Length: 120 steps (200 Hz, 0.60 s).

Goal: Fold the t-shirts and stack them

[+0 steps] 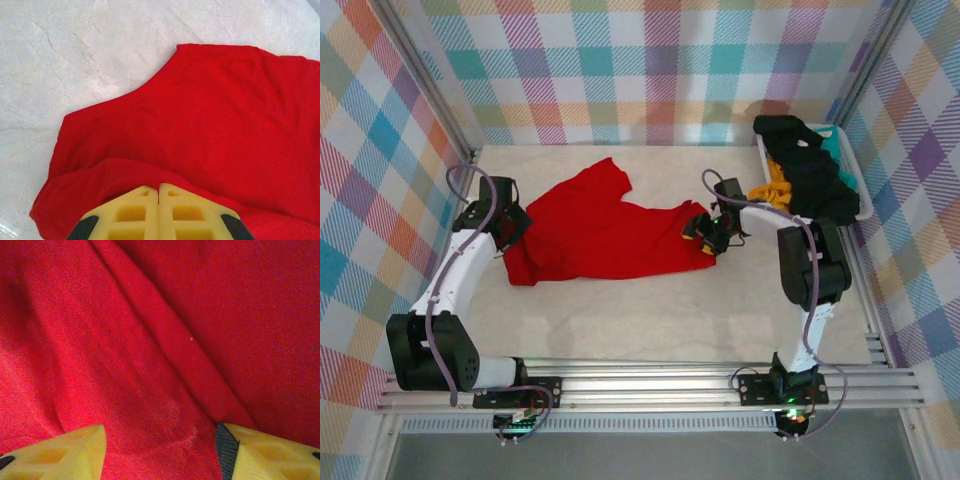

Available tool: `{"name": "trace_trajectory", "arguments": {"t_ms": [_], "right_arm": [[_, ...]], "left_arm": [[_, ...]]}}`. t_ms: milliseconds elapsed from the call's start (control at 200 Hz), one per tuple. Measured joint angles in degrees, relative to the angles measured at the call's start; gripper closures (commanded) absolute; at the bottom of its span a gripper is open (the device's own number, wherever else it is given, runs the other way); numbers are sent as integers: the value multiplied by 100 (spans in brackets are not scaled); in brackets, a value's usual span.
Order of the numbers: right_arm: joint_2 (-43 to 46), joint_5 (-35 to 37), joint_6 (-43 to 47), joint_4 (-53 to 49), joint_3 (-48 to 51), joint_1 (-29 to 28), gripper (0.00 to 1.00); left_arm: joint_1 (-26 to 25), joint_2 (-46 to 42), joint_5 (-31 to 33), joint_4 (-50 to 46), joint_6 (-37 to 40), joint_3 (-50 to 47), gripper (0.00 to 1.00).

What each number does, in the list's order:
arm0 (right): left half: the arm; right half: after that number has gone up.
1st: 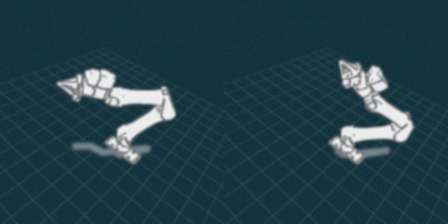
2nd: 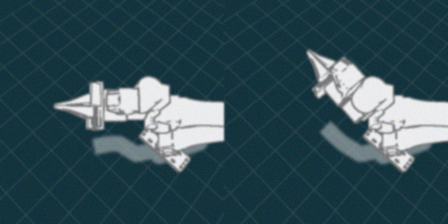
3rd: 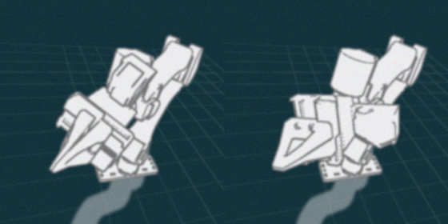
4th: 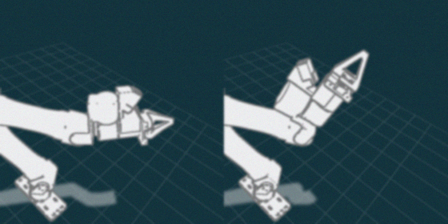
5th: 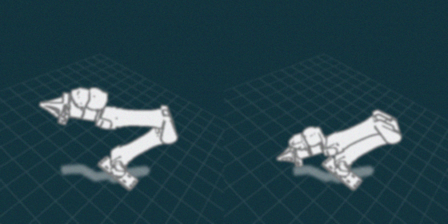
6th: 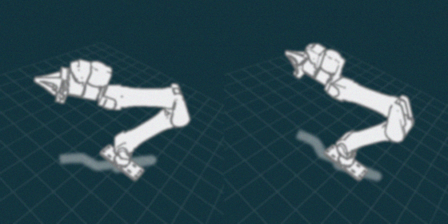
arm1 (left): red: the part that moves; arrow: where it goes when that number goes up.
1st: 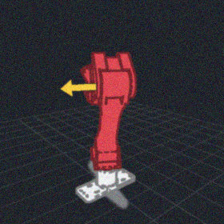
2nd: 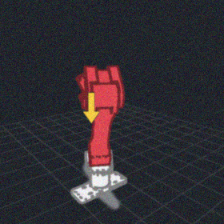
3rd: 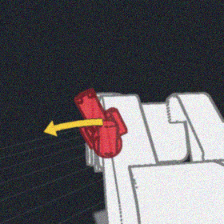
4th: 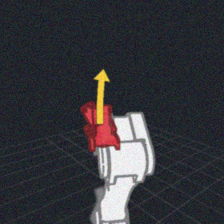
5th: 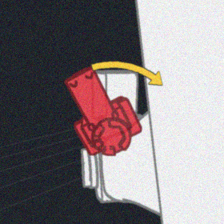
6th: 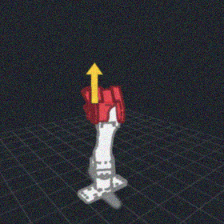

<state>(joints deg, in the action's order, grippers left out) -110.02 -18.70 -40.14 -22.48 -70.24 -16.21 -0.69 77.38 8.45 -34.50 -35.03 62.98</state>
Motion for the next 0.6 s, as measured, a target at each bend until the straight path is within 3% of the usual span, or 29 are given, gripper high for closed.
{"name": "trace_trajectory", "arguments": {"t_ms": [600], "right_arm": [[-79,70,422,118,-120,-13,43]], "left_arm": [[0,-2,-42,-4,17,0,100]]}}
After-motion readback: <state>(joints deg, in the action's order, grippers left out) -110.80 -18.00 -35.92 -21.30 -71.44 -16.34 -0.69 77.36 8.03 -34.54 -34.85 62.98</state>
